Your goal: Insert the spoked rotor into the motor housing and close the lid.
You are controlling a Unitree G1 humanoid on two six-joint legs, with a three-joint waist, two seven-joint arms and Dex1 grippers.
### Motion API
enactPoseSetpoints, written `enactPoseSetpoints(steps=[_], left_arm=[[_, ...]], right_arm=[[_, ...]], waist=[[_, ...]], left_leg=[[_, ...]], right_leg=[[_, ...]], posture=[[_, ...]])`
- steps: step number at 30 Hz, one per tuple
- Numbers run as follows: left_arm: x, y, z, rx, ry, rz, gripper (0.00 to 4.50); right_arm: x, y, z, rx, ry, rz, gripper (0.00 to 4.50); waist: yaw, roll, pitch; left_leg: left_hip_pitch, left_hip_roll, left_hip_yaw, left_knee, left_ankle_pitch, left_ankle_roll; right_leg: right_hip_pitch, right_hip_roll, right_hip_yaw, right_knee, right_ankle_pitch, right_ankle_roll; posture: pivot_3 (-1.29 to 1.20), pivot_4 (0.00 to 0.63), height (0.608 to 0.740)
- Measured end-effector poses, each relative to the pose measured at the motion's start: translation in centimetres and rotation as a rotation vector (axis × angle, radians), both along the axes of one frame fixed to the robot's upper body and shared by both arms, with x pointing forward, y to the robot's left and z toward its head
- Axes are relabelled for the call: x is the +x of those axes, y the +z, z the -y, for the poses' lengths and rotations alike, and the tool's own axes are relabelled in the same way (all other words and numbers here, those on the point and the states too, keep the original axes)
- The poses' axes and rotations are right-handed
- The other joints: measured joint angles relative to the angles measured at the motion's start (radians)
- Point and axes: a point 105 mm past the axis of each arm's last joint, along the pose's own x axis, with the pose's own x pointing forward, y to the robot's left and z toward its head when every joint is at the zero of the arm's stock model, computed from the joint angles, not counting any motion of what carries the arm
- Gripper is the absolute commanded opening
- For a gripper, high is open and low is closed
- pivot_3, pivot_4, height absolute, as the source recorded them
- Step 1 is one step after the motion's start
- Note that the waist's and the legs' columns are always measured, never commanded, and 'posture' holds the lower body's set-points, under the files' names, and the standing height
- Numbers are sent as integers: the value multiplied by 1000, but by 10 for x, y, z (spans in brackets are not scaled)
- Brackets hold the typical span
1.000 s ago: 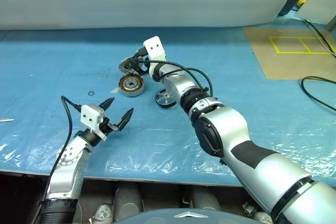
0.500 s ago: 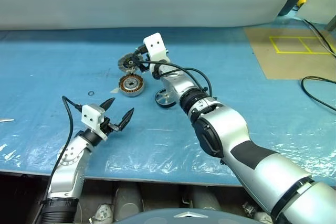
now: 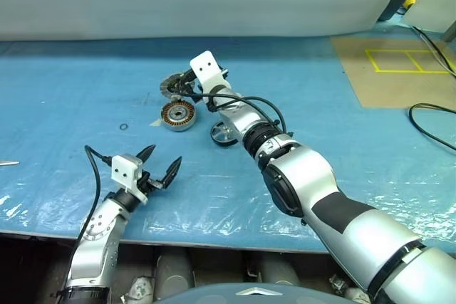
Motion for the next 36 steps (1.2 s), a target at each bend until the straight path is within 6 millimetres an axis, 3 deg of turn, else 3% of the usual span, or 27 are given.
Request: enactPoseSetpoints(steps=[12,17,23,32,36], left_arm=[[-32,-13,12,-39,43,-63,4500],[-43,-15,13,-24,56,-80,4500],[-37,5,7,-8,70,-18,4500],[-12,11,13,-15,23,14,4500],[-8,9,17,-10,-6,6,4500]], right_arm=[[2,4,3,29,-33,22,4481],[10,5,18,99,-176,-59,4481],[13,22,18,153,-200,-61,4481],[-5,52,-18,158,162,55,4481],[-8,65,-19,190,204,104,4481]], waist=[[-1,0,0],[-1,0,0],[-2,1,1],[-9,1,1],[-13,1,1]], left_leg=[[0,0,0,0,0,0],[0,0,0,0,0,0],[0,0,0,-1,0,0],[-1,-1,0,0,0,0],[0,-1,0,0,0,0]], right_leg=[[0,0,0,0,0,0],[-1,0,0,0,0,0],[-1,0,1,0,0,1],[-1,0,1,0,0,1],[-1,0,2,0,0,1]], posture=[[0,150,740],[0,150,740],[0,150,740],[0,150,740],[0,150,740]])
